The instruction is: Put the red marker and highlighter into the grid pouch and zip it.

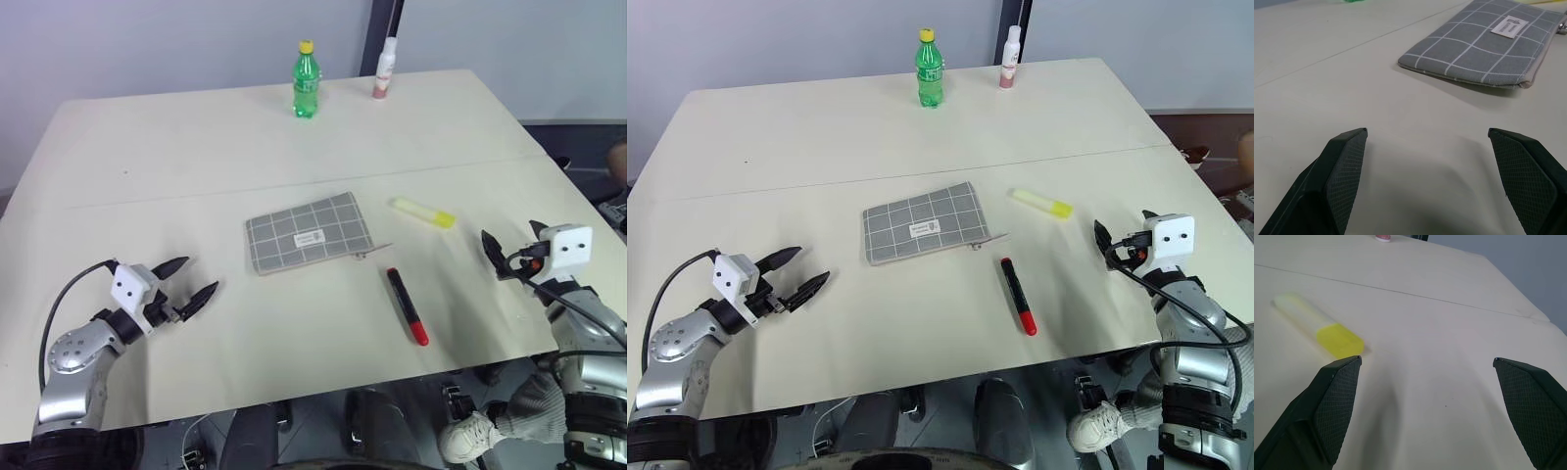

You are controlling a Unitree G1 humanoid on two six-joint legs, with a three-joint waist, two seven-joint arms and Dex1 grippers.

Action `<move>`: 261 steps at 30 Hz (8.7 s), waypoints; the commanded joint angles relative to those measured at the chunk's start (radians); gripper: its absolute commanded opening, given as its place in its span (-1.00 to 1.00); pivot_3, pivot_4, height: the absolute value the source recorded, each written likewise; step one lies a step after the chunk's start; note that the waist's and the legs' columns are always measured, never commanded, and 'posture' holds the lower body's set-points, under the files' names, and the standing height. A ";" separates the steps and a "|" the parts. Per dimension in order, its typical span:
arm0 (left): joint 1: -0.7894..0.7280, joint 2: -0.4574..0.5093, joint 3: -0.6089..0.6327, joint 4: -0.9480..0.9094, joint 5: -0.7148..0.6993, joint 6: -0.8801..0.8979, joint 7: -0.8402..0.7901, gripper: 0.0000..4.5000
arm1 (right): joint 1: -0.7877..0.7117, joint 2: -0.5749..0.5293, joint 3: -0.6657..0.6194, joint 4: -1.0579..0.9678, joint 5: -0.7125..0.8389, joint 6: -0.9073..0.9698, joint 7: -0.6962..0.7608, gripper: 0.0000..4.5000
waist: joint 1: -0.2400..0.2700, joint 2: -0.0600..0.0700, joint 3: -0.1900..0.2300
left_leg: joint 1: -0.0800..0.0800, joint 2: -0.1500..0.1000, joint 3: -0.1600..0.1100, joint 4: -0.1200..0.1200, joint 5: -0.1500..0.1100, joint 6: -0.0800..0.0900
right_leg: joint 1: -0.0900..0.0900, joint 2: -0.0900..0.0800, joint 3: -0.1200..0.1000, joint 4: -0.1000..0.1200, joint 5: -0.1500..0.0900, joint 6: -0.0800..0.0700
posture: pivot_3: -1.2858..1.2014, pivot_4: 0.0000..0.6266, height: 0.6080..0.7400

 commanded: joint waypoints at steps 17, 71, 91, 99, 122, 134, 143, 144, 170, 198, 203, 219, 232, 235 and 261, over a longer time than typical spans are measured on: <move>-0.012 0.009 0.024 0.015 -0.003 -0.089 -0.038 0.85 | -0.025 -0.009 -0.005 0.008 -0.005 -0.023 0.006 0.99 | 0.000 0.000 0.000 | 0.000 0.000 0.000 0.000 0.000 0.000 | 0.000 0.000 0.000 0.000 0.000 0.000 | 0.03 -0.52 1.00; -0.644 -0.029 -0.394 0.853 0.529 -0.959 0.101 0.85 | -0.355 0.204 0.576 0.059 -0.386 0.078 0.044 -0.99 | -0.001 0.000 -0.004 | -0.001 0.004 0.019 0.010 -0.005 0.008 | -0.006 -0.005 -0.002 0.003 0.011 0.007 | 0.03 -0.52 1.00; -0.614 -0.048 -0.400 0.804 0.388 -0.832 0.003 -1.00 | -0.323 0.206 0.475 -0.077 -0.262 0.150 0.078 -0.17 | -0.003 0.003 -0.009 | -0.001 0.004 0.019 0.012 -0.007 0.011 | -0.005 -0.006 -0.002 0.002 0.011 0.008 | 0.03 -0.52 1.00; -0.512 -0.085 -0.328 0.606 0.320 -0.617 0.124 -1.00 | -0.265 0.141 0.447 -0.291 -0.212 0.290 0.125 0.97 | -0.001 0.002 -0.009 | -0.001 0.004 0.019 0.012 -0.008 0.012 | -0.005 -0.006 -0.002 0.002 0.011 0.008 | 0.03 -0.52 1.00; -0.417 -0.116 -0.364 0.388 0.428 -0.502 0.231 -1.00 | -0.350 0.345 0.600 -0.151 -0.254 0.418 0.040 -0.98 | 0.000 0.002 -0.009 | -0.002 0.004 0.021 0.009 -0.008 0.012 | -0.007 -0.007 -0.002 0.000 0.010 0.005 | 0.03 -0.52 1.00; -0.442 -0.197 -0.407 0.336 0.478 -0.434 0.261 -1.00 | -0.500 0.361 0.845 0.022 -0.384 0.187 0.220 -0.98 | 0.003 0.002 -0.009 | -0.003 0.003 0.023 0.008 -0.008 0.011 | -0.009 -0.008 -0.002 -0.001 0.010 0.005 | 0.03 -0.52 1.00; -0.450 -0.214 -0.410 0.322 0.502 -0.412 0.282 -1.00 | -0.502 0.332 0.839 0.061 -0.421 0.087 0.271 -0.98 | 0.003 0.002 -0.009 | -0.003 0.003 0.024 0.007 -0.008 0.011 | -0.010 -0.008 -0.002 -0.001 0.010 0.005 | 0.03 -0.52 1.00; -0.448 -0.211 -0.410 0.320 0.501 -0.412 0.283 -1.00 | -0.494 0.331 0.812 0.048 -0.399 0.107 0.270 -0.87 | 0.003 0.002 -0.009 | -0.003 0.003 0.024 0.007 -0.008 0.011 | -0.010 -0.008 -0.002 -0.001 0.010 0.005 | 0.03 -0.52 1.00; -0.444 -0.154 -0.391 0.332 0.465 -0.407 0.286 -1.00 | -0.307 0.047 0.307 -0.078 -0.200 0.235 0.112 0.97 | -0.002 0.002 -0.009 | -0.002 0.005 0.026 0.006 -0.008 0.011 | -0.011 -0.009 -0.002 -0.002 0.010 0.004 | 0.03 -0.52 1.00; -0.419 -0.165 -0.400 0.271 0.476 -0.384 0.309 -1.00 | -0.373 0.005 0.283 -0.019 -0.015 0.411 0.368 -0.58 | 0.002 0.003 -0.009 | -0.003 0.005 0.025 0.010 -0.009 0.014 | -0.006 -0.015 -0.008 -0.001 0.013 0.008 | 0.03 -0.52 1.00; -0.435 -0.161 -0.399 0.276 0.478 -0.379 0.308 -1.00 | -0.220 0.071 0.289 -0.406 0.082 0.578 0.274 -0.58 | 0.003 0.003 -0.009 | -0.003 0.006 0.024 0.011 -0.009 0.014 | -0.008 -0.016 -0.015 -0.001 0.013 0.008 | 0.03 -0.52 1.00; -0.464 -0.149 -0.385 0.293 0.462 -0.373 0.300 -1.00 | -0.139 0.014 0.436 -0.465 -0.039 0.534 0.220 -0.58 | 0.003 0.002 -0.008 | -0.004 0.004 0.027 0.008 -0.010 0.015 | -0.009 -0.020 -0.017 -0.005 0.011 0.005 | 0.03 -0.52 1.00; -0.457 -0.145 -0.391 0.285 0.469 -0.374 0.304 -1.00 | -0.113 -0.044 0.421 -0.470 -0.004 0.461 0.320 -0.58 | 0.003 0.002 -0.008 | -0.004 0.004 0.026 0.010 -0.010 0.015 | -0.008 -0.020 -0.018 -0.005 0.012 0.006 | 0.03 -0.52 1.00; -0.456 -0.144 -0.394 0.276 0.467 -0.375 0.298 -1.00 | -0.139 -0.039 0.422 -0.422 -0.038 0.434 0.291 -0.58 | 0.004 0.002 -0.008 | -0.003 0.004 0.026 0.010 -0.010 0.015 | -0.007 -0.020 -0.019 -0.005 0.012 0.007 | 0.03 -0.52 1.00; -0.458 -0.141 -0.406 0.252 0.472 -0.377 0.267 -1.00 | -0.142 -0.030 0.404 -0.350 -0.040 0.312 0.321 -0.58 | 0.004 0.002 -0.008 | -0.003 0.004 0.026 0.011 -0.010 0.016 | -0.007 -0.020 -0.019 -0.006 0.013 0.008 | 0.03 -0.52 1.00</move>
